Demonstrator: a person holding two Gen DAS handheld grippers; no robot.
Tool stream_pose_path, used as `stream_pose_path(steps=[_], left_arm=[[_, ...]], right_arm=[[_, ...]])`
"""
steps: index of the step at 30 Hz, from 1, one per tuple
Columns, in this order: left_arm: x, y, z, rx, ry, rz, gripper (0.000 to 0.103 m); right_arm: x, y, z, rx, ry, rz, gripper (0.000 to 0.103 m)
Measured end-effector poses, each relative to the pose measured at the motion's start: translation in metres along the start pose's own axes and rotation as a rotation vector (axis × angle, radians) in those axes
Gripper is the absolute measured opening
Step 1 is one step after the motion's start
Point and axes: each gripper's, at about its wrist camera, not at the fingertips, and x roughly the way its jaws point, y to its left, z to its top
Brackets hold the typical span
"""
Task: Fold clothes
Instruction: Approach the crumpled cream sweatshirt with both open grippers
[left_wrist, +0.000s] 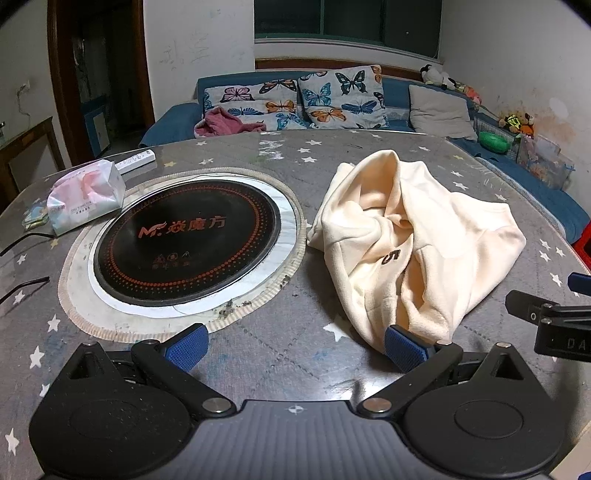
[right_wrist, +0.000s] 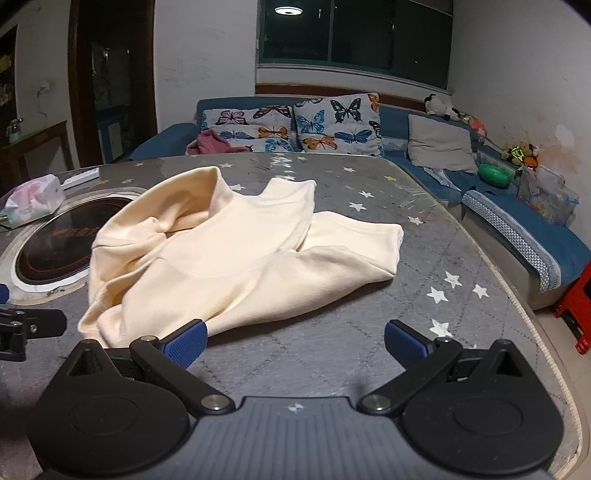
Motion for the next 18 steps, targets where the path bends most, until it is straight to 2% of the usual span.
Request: stream_pose_path(steps=[18], left_arm=[[0.0000, -0.0066, 0.0064, 0.011, 0.011, -0.004, 0.103]], right_arm=[[-0.0035, 0.0043, 0.0048, -0.019, -0.012, 0.015, 0.103]])
